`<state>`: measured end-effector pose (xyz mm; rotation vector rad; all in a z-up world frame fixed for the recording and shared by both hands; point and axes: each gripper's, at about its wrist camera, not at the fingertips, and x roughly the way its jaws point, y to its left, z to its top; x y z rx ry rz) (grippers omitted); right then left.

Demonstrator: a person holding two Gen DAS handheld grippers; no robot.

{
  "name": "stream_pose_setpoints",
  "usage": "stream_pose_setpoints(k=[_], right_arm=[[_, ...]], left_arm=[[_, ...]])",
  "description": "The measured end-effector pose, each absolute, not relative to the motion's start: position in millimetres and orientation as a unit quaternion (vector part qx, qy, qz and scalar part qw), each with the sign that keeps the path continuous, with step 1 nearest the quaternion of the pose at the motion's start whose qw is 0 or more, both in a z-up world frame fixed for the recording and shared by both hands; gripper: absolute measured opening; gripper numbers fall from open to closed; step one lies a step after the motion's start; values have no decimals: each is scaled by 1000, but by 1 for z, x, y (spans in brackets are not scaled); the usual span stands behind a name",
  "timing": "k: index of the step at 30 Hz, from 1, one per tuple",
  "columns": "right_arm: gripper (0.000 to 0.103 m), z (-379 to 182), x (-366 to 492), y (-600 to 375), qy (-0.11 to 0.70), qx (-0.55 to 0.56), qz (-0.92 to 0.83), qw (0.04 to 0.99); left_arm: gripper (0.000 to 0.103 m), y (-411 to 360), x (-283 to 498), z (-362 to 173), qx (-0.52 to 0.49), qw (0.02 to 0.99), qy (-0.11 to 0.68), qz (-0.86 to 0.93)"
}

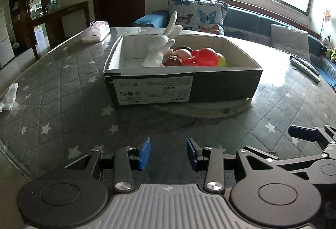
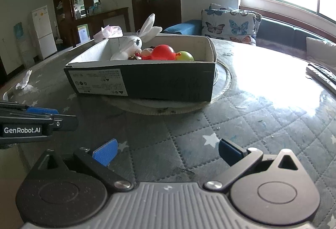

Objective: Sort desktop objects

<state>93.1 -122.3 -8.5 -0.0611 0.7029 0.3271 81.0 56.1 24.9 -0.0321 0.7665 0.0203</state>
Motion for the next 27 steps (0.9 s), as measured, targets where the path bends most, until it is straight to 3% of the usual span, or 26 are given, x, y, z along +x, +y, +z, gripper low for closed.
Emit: stream_pose_setpoints(k=[27], right_arm=[[103,-9,95,-115,344,-46,147,926]], left_arm=[[40,57,88,21,-7,936,350,35]])
